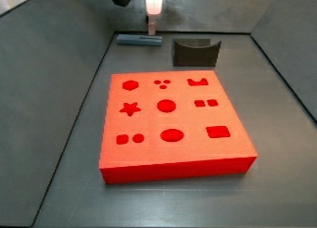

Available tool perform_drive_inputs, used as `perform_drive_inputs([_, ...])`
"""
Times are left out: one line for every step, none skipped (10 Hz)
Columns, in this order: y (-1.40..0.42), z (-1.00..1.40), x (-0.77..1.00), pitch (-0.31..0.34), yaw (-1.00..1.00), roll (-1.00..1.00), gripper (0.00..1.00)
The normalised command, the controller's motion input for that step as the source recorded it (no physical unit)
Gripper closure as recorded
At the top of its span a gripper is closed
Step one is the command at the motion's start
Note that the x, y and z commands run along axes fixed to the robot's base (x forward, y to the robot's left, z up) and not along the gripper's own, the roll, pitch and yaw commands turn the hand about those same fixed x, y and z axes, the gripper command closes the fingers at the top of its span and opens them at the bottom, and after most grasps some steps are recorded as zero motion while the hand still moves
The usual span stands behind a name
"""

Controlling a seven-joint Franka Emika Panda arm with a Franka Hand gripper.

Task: Pick up the double-square object. Move up. Place the double-square object on the fixture. Regrasp the double-square object. Move to above the board. Insert the double-square object.
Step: Pick up the double-square object.

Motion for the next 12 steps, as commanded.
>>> perform_drive_inputs([-0.05, -0.11, 0.00, -0.204, -0.77, -0.31, 0.00])
perform_drive_inputs([0.00, -0.26, 0.19, -0.074, -0.72, -0.28, 0.00])
perform_drive_inputs([0.00, -0.42, 0.39, 0.000, -0.65, -0.24, 0.00])
perform_drive_inputs([0.00, -0.51, 0.46, 0.029, -0.59, -0.22, 0.00])
perform_drive_inputs([0.00, -0.55, 0.35, 0.020, -0.48, -0.19, 0.00])
perform_drive_inputs([0.00, -0.56, 0.18, 0.000, -0.34, -0.17, 0.00])
perform_drive_inputs([0.00, -0.42, 0.00, -0.034, -0.27, -0.16, 0.00])
perform_drive_inputs([0.00, -0.27, -0.03, -0.079, -0.12, -0.26, 0.00])
perform_drive_inputs([0.03, -0.17, -0.10, -0.106, 0.00, -0.37, 0.00])
perform_drive_inputs([0.00, -0.19, -0.10, -0.081, 0.03, -0.31, 0.00])
perform_drive_inputs([0.00, -0.27, -0.10, -0.063, 0.00, -0.23, 0.00])
perform_drive_inputs([0.00, -0.34, -0.13, -0.051, 0.00, -0.18, 0.00])
